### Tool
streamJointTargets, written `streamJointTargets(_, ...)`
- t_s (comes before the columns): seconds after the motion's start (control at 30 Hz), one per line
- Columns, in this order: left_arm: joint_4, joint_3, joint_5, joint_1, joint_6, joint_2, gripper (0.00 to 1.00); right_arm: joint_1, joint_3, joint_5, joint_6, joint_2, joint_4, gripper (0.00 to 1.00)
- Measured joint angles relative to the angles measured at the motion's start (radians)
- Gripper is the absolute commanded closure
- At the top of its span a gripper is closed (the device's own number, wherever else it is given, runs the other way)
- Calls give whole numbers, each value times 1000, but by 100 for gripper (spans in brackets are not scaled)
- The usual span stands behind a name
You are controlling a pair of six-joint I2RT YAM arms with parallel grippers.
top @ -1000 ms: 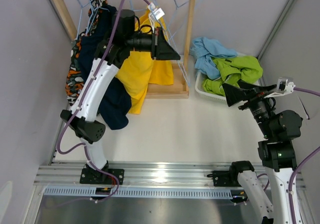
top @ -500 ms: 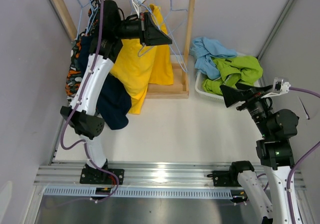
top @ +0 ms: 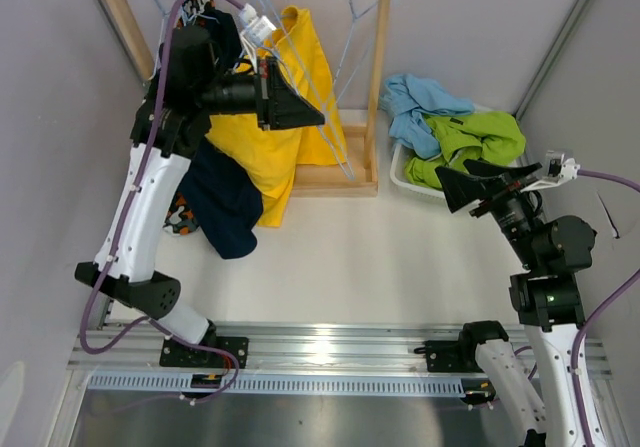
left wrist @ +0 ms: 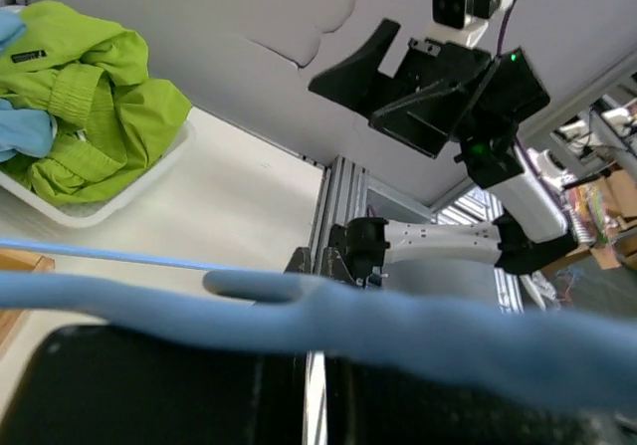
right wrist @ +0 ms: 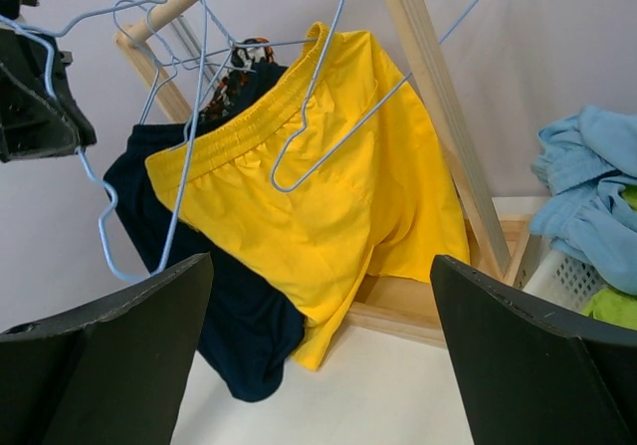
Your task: Remove the shorts from the hanger
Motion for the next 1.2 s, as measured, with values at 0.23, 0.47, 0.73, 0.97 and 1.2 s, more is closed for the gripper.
streamJointTargets(0.23,-231,11,-291,-277,219,17,100,5,63,-35,1,37,-8,1)
streamJointTargets(0.47,-372,17,-541,-309,311,95,100,7,83,-56,-27,-12,-52,1)
streamJointTargets(0.73,-444,16,-505,-604,407,96,99,8,271,-208,-82,192,-58,0)
streamJointTargets(0.97,-439,-112,-439,-775,409,-38,99,8,379,-241,-84,420,-47,0)
streamJointTargets(1.2,-401,-147,-414,-769,386,-210,99,8,318,-236,-34,420,11,1)
